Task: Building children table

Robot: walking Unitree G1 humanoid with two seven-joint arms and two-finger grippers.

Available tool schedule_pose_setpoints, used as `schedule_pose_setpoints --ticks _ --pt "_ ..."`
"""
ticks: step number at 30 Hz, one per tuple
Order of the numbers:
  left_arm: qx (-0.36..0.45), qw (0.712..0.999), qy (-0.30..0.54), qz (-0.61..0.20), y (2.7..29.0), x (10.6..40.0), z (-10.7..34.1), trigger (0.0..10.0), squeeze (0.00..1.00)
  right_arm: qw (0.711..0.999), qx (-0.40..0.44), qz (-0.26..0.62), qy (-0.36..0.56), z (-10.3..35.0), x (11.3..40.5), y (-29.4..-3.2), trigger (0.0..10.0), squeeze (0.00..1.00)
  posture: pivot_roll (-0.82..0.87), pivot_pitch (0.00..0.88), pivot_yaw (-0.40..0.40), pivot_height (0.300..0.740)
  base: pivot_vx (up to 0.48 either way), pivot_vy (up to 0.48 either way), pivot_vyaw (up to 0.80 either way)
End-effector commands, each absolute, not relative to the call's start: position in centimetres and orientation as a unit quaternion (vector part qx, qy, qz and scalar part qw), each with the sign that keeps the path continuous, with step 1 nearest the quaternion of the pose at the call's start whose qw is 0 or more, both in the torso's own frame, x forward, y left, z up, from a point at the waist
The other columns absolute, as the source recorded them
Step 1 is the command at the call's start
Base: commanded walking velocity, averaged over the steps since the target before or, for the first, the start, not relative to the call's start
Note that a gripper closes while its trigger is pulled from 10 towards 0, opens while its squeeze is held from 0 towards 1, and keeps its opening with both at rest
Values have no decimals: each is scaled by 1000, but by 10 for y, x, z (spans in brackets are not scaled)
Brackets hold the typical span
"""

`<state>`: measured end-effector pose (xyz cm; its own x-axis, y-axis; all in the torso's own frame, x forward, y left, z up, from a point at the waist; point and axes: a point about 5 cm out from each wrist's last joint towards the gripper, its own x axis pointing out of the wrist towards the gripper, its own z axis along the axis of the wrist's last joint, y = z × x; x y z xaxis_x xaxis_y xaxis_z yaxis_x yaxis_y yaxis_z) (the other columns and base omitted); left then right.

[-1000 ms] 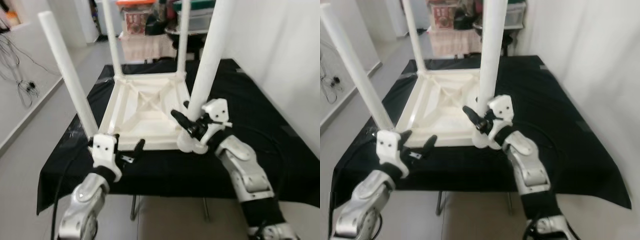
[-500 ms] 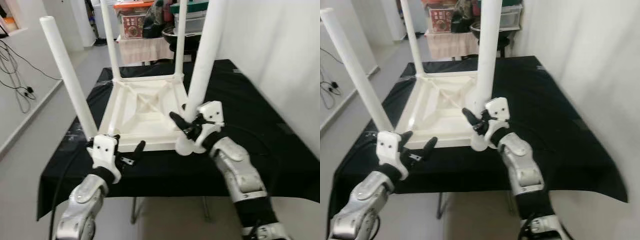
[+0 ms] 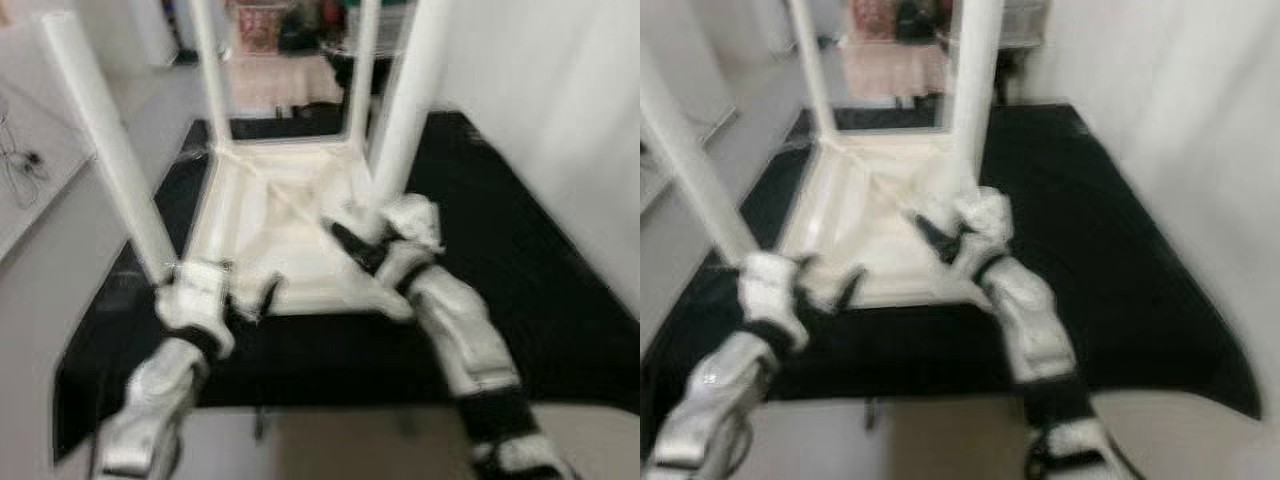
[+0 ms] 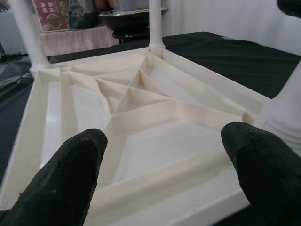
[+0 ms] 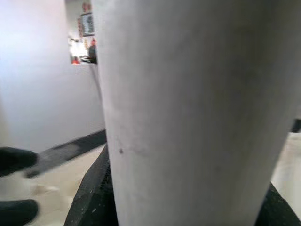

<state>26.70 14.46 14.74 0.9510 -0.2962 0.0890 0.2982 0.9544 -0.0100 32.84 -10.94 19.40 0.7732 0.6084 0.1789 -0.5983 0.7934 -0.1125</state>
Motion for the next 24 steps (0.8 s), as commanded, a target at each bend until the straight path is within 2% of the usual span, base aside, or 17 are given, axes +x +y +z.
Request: schedule_pose_setpoints --ticks 1,8,10,12,14,16,18,19,20,22,23,24 --pt "-13 986 -41 -160 140 267 147 10000 0 947 -33 302 -102 196 330 -120 10000 0 -100 0 17 740 304 0 0" --pt "-25 987 -52 -153 141 265 149 10000 0 944 -38 315 -93 197 330 -125 10000 0 -102 0 16 740 43 0 0" --pt "0 980 -41 -194 133 261 147 10000 0 928 -40 360 -84 195 325 -122 10000 0 -101 0 16 740 0 -480 0" --pt "0 980 -41 -194 133 261 147 10000 0 928 -40 360 -84 195 325 -122 10000 0 -101 0 16 740 0 -480 0" --pt "5 969 -27 -246 123 252 145 10000 0 905 -42 416 -76 194 318 -123 10000 0 -100 0 16 740 0 -472 0" --pt "6 963 -18 -269 119 247 144 10000 0 894 -43 441 -67 194 316 -125 10000 0 -96 0 13 740 0 -472 0" --pt "6 963 -18 -269 119 247 144 10000 0 894 -43 441 -67 194 316 -125 10000 0 -96 0 13 740 0 -472 0" --pt "8 958 -10 -286 117 243 142 10000 0 882 -46 465 -57 192 314 -127 10000 0 -92 0 10 740 0 -472 0" --pt "8 958 -10 -286 117 243 142 10000 0 882 -46 465 -57 192 314 -127 10000 0 -92 0 10 740 0 -472 0" --pt "5 954 -6 -301 117 235 140 10000 0 853 -43 519 -36 189 308 -129 10000 0 -84 0 3 740 0 -232 0" --pt "5 954 -6 -301 117 235 140 10000 0 853 -43 519 -36 189 308 -129 10000 0 -84 0 3 740 0 0 0" --pt "10 953 -2 -304 118 232 139 10000 0 841 -42 539 -28 188 306 -130 10000 0 -81 0 1 740 0 0 0"
